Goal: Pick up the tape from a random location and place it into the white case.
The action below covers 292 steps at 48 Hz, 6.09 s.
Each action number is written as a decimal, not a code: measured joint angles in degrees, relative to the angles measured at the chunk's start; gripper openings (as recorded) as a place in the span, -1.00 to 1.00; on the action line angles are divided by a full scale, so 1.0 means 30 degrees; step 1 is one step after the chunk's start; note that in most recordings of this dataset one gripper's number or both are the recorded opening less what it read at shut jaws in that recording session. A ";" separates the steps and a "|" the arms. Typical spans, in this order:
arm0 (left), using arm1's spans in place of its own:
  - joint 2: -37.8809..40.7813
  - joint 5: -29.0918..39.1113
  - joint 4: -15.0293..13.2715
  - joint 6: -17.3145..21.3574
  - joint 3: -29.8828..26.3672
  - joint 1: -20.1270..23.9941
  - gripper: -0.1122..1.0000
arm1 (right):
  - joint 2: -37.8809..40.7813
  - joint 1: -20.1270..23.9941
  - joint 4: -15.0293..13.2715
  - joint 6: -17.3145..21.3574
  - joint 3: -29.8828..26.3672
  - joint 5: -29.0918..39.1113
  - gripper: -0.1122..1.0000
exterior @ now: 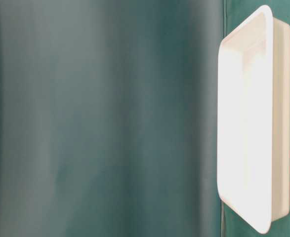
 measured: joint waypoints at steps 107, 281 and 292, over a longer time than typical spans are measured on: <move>0.0439 0.1934 -0.0029 0.0059 -0.0439 -0.5859 0.98 | -0.0029 -0.0088 0.0059 0.0234 -0.0703 0.3428 0.83; 2.3027 1.9600 0.0029 0.0264 -2.4551 -0.6592 0.98 | 0.0088 -0.0088 0.0059 0.0264 -0.0732 0.4189 0.83; 2.3027 1.9600 0.0029 0.0293 -2.4551 -0.6592 0.98 | 0.0088 -0.0088 0.0059 0.0264 -0.0703 0.4336 0.83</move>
